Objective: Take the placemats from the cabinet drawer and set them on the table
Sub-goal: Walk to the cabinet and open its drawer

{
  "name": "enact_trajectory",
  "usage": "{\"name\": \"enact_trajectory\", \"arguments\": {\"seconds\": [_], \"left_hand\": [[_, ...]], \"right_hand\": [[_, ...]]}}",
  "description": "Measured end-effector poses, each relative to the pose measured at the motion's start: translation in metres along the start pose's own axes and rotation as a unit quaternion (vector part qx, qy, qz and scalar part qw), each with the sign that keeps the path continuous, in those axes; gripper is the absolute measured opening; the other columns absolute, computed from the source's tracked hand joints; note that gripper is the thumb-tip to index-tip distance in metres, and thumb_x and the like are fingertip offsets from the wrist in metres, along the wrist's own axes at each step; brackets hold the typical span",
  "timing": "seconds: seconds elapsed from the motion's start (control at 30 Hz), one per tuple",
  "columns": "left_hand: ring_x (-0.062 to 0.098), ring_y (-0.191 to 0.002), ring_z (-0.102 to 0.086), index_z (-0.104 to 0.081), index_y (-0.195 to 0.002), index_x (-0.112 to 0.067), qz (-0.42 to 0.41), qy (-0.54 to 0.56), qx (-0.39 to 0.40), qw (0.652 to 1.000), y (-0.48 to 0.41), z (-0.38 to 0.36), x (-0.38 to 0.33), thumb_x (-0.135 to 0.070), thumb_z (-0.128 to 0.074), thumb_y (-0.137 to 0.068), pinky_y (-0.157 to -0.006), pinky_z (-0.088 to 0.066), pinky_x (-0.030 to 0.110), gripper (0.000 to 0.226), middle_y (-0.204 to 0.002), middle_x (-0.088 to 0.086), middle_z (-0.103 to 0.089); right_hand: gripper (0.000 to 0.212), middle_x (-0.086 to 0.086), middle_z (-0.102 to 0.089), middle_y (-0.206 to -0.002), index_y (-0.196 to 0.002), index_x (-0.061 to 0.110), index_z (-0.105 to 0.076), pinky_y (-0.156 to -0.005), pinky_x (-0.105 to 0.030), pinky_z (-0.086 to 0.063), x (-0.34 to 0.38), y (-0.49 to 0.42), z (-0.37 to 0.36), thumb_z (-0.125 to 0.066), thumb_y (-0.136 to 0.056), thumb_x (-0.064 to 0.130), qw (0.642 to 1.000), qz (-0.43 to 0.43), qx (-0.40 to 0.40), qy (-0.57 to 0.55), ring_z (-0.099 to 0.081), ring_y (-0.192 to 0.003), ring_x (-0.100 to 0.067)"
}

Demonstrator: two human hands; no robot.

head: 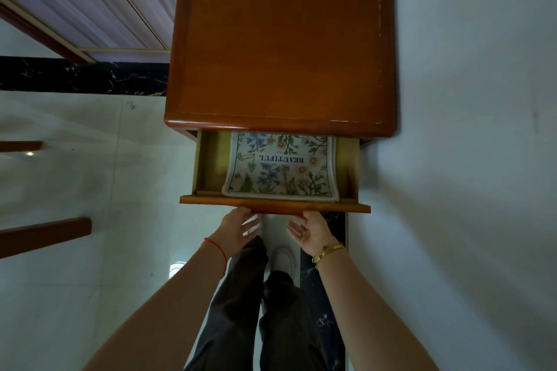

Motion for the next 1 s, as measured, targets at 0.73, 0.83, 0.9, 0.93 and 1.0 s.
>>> {"name": "enact_trajectory", "arguments": {"seconds": [0.73,0.83,0.9,0.93,1.0], "left_hand": [[0.027,-0.092,-0.068,-0.063,-0.112,0.000,-0.160,-0.245,-0.086,0.952,-0.011,0.011,-0.097,-0.018,-0.054,-0.096,-0.078,-0.061,0.037,0.026,-0.104,0.012,-0.068],[0.032,-0.116,-0.063,-0.060,-0.124,-0.007,-0.137,-0.302,-0.120,0.936,-0.037,0.019,-0.095,-0.018,-0.050,-0.097,-0.098,-0.053,0.046,0.031,-0.125,0.014,-0.065],[0.031,-0.127,-0.055,-0.049,-0.135,-0.004,-0.145,-0.461,-0.148,0.863,-0.046,0.014,-0.094,-0.012,-0.047,-0.100,-0.105,-0.047,0.039,0.036,-0.137,0.016,-0.055],[0.033,-0.129,-0.053,-0.048,-0.137,-0.002,-0.136,-0.439,-0.137,0.877,-0.047,0.009,-0.095,-0.012,-0.046,-0.101,-0.102,-0.049,0.038,0.038,-0.138,0.019,-0.054],[0.037,-0.127,-0.054,-0.050,-0.137,-0.001,-0.101,-0.344,-0.128,0.925,-0.041,-0.001,-0.097,-0.017,-0.045,-0.101,-0.082,-0.051,0.032,0.039,-0.138,0.021,-0.055]], "right_hand": [[0.033,-0.016,-0.064,-0.094,-0.097,-0.005,-0.066,-0.073,-0.032,-0.046,0.112,0.009,0.011,-0.042,-0.098,0.018,0.836,0.254,-0.146,0.463,-0.061,-0.087,-0.031],[0.032,-0.009,-0.063,-0.090,-0.087,0.006,-0.065,-0.073,-0.025,-0.035,0.120,0.006,0.012,-0.036,-0.099,0.014,0.793,0.268,-0.129,0.532,-0.057,-0.093,-0.032],[0.029,-0.001,-0.061,-0.092,-0.086,0.017,-0.062,-0.079,-0.027,-0.038,0.123,-0.004,0.012,-0.037,-0.098,0.013,0.784,0.251,-0.124,0.554,-0.055,-0.099,-0.029],[0.027,-0.006,-0.063,-0.106,-0.103,0.014,-0.065,-0.084,-0.028,-0.040,0.124,-0.009,0.013,-0.038,-0.098,0.013,0.784,0.239,-0.129,0.558,-0.056,-0.107,-0.031],[0.033,-0.015,-0.060,-0.125,-0.125,0.005,-0.057,-0.080,-0.026,-0.040,0.124,-0.019,0.015,-0.040,-0.098,0.015,0.790,0.203,-0.144,0.561,-0.058,-0.107,-0.032]]}}
Point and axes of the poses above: each hand's wrist, its own y-axis away from the middle knuckle, its own z-axis out of the back of the hand, x = y × z, the point moved 4 cm from there along -y, towards the middle knuckle
